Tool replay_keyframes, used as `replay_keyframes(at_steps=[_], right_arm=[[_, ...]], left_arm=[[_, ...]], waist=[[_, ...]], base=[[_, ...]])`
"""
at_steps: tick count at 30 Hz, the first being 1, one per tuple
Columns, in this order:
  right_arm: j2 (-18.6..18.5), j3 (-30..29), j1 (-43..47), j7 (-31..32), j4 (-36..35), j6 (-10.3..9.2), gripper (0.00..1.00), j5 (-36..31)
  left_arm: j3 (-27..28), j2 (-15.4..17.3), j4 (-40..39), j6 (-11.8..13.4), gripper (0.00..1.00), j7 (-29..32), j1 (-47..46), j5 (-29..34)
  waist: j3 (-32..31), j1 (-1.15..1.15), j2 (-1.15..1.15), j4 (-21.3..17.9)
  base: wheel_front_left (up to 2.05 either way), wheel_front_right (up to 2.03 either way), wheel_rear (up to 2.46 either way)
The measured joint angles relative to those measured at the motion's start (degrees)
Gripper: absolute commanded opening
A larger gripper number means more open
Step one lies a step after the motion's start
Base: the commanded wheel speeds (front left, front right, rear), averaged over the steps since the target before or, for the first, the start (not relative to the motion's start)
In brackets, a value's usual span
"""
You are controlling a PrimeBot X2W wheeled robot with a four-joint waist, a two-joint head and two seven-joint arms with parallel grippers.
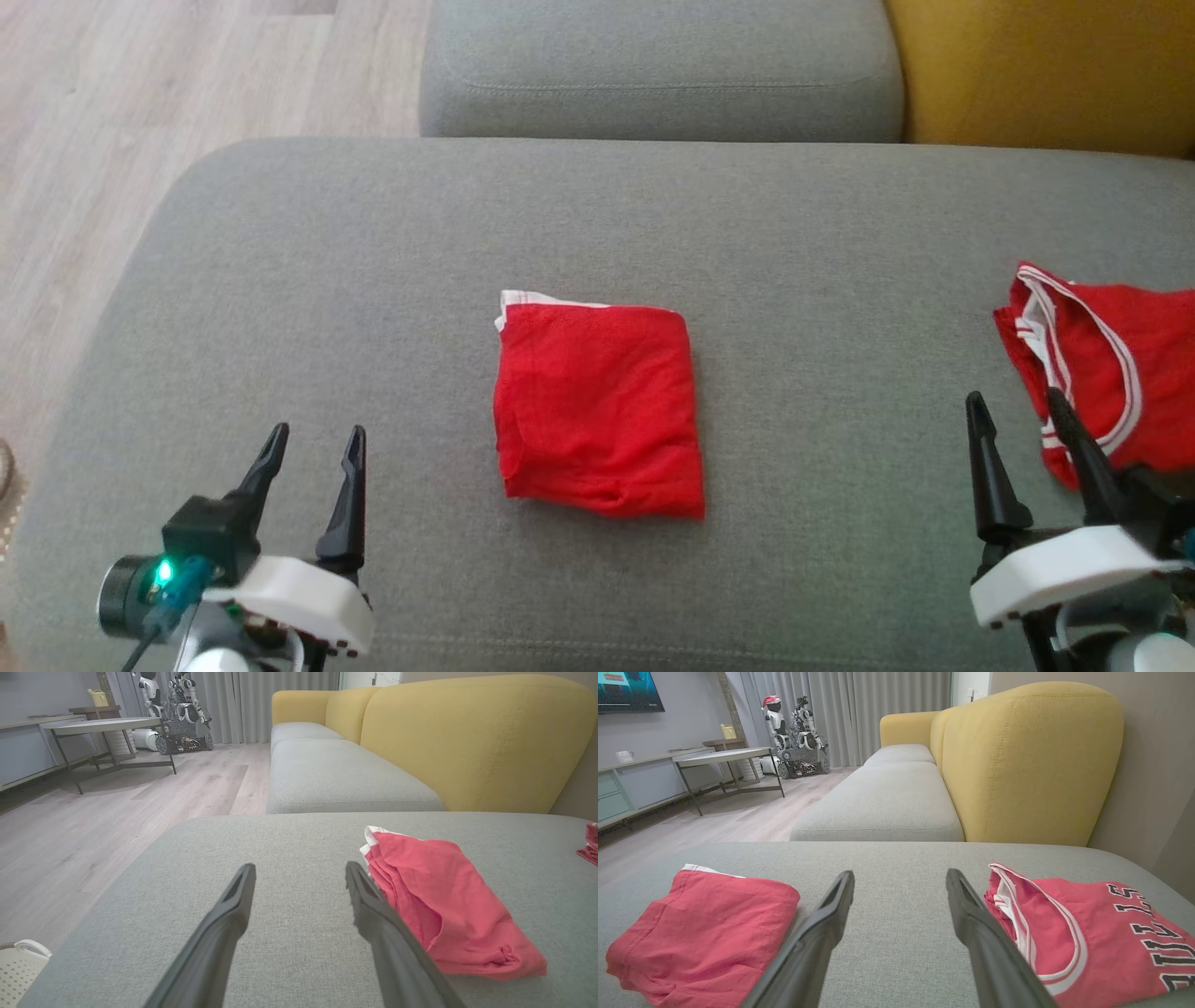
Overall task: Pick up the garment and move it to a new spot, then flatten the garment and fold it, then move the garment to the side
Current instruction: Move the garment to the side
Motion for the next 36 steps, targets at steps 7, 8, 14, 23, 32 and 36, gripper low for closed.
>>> replay_keyframes(at_steps=[7, 8, 14, 23, 32, 36], right_arm=[[0.01, -0.12, -0.15, 0.65, 2.07, 0.00, 1.00, 0.30], [0.02, 0.18, -0.27, 0.76, 2.85, 0.00, 1.00, 0.47], [0.01, 4.25, -5.60, 0.74, 10.34, 0.00, 1.00, 1.93], [-0.10, 12.45, -14.94, -1.41, 29.00, 0.00, 1.00, 7.66], [-0.47, 20.70, -25.20, -3.64, 43.64, 0.00, 1.00, 13.60], [-0.79, 23.63, -27.93, -3.96, 46.77, 0.00, 0.00, 16.75]], left_arm=[[-1.03, 0.00, -0.08, -0.18, 1.00, -0.09, -2.02, -0.01], [-1.26, -0.01, -0.15, -0.60, 1.00, -0.20, -2.55, -0.01], [-2.31, -0.78, 0.08, -2.11, 1.00, -1.42, -7.05, -0.01], [-3.21, -3.21, 2.93, -4.14, 1.00, -3.33, -10.74, -0.02], [-3.33, -4.50, 4.76, -5.03, 1.00, -4.36, -13.15, -0.01], [-3.30, -4.97, 5.50, -5.04, 1.00, -4.54, -13.22, 0.02]], waist=[[1.09, 0.00, 0.00, 2.27], [1.54, 0.00, 0.00, 2.62], [4.80, 0.00, 0.00, 5.63], [9.64, 0.01, 0.00, 10.89], [12.36, 0.01, 0.00, 13.14], [12.38, 0.00, 0.00, 12.61]], base=[[0.00, 0.00, 0.00], [0.00, 0.00, 0.00], [0.00, 0.00, 0.00], [0.00, 0.00, 0.00], [0.00, 0.00, 0.00], [0.00, 0.00, 0.00]])
